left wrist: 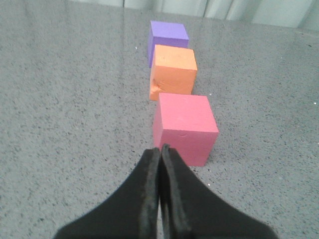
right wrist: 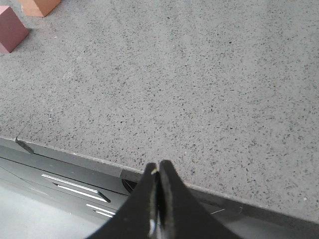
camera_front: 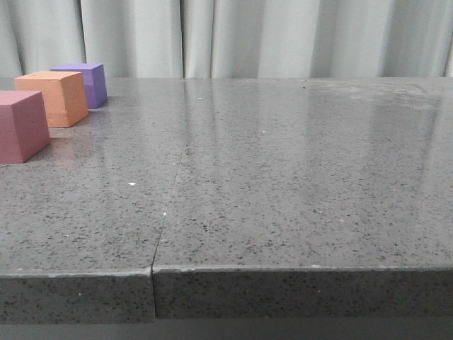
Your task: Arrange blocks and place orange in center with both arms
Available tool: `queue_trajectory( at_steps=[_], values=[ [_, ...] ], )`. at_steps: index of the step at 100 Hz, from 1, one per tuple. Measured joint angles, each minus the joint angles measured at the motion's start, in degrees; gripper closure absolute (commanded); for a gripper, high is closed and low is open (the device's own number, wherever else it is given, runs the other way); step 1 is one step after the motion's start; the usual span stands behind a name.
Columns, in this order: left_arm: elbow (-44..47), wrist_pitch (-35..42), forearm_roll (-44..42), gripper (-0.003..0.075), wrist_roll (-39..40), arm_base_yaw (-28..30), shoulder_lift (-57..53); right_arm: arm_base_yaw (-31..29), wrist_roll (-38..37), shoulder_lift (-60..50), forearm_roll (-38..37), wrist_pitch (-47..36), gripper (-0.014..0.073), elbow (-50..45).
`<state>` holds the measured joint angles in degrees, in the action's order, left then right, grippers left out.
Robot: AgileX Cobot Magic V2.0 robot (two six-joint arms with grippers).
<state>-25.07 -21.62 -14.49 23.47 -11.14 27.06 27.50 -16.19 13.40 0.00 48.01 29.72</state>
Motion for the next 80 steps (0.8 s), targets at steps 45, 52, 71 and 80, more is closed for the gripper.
queue_trajectory(
  at_steps=[45, 52, 71, 80],
  values=[
    [9.3, 13.5, 16.3, 0.0741, -24.0, 8.0, -8.8, 0.0, 0.0, 0.0, 0.0, 0.0, 0.0661, 0.0],
    [11.1, 14.7, 17.1, 0.0741, -25.1, 8.8, -10.7, 0.0, 0.0, 0.0, 0.0, 0.0, 0.0661, 0.0],
    [16.2, 17.0, 18.0, 0.0741, -25.7, 10.5, -16.0, 0.0, 0.0, 0.0, 0.0, 0.0, 0.0661, 0.0],
    [18.9, 18.1, 18.1, 0.0741, -25.8, 11.0, -18.6, 0.0, 0.0, 0.0, 0.0, 0.0, 0.0661, 0.0]
  ],
)
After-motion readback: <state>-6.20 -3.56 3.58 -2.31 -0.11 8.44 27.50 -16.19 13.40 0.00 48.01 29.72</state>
